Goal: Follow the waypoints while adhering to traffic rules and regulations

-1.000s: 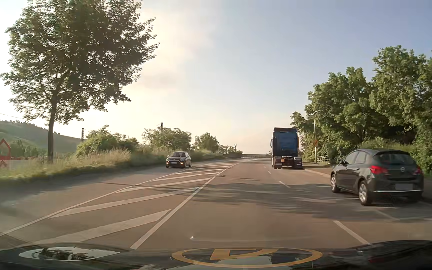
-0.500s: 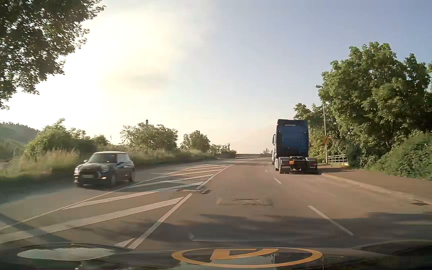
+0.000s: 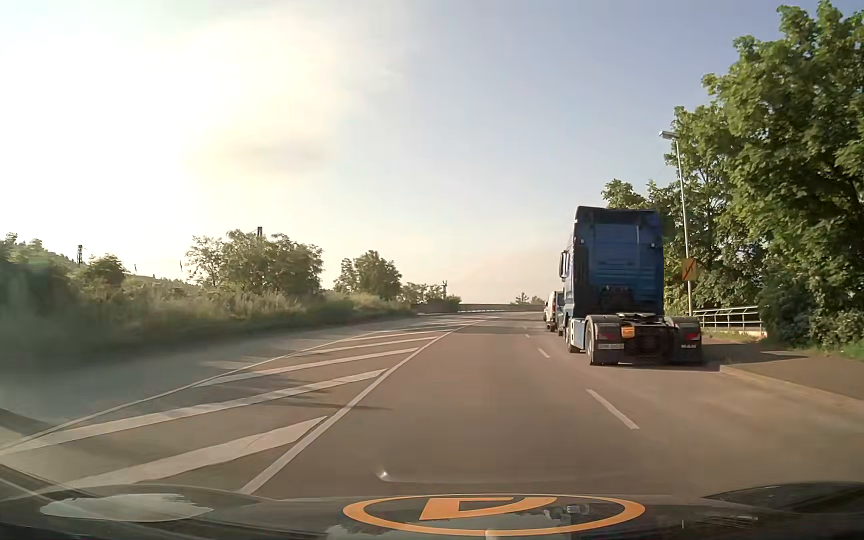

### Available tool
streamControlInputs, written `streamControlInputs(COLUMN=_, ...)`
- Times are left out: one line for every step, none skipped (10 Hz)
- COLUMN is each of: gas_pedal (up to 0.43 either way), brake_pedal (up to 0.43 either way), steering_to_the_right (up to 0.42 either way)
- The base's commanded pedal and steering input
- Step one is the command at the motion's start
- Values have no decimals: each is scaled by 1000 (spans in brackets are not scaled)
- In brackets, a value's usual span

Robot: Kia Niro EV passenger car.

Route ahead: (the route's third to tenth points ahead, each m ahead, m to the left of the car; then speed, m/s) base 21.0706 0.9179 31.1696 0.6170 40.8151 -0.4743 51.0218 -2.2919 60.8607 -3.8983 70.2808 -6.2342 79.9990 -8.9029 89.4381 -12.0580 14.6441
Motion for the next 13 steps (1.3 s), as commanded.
streamControlInputs(gas_pedal=220, brake_pedal=0, steering_to_the_right=12)
streamControlInputs(gas_pedal=220, brake_pedal=0, steering_to_the_right=12)
streamControlInputs(gas_pedal=220, brake_pedal=0, steering_to_the_right=14)
streamControlInputs(gas_pedal=220, brake_pedal=0, steering_to_the_right=13)
streamControlInputs(gas_pedal=220, brake_pedal=0, steering_to_the_right=13)
streamControlInputs(gas_pedal=220, brake_pedal=0, steering_to_the_right=13)
streamControlInputs(gas_pedal=220, brake_pedal=0, steering_to_the_right=13)
streamControlInputs(gas_pedal=220, brake_pedal=0, steering_to_the_right=14)
streamControlInputs(gas_pedal=220, brake_pedal=0, steering_to_the_right=14)
streamControlInputs(gas_pedal=220, brake_pedal=0, steering_to_the_right=14)
streamControlInputs(gas_pedal=228, brake_pedal=0, steering_to_the_right=14)
streamControlInputs(gas_pedal=228, brake_pedal=0, steering_to_the_right=12)
streamControlInputs(gas_pedal=240, brake_pedal=0, steering_to_the_right=13)
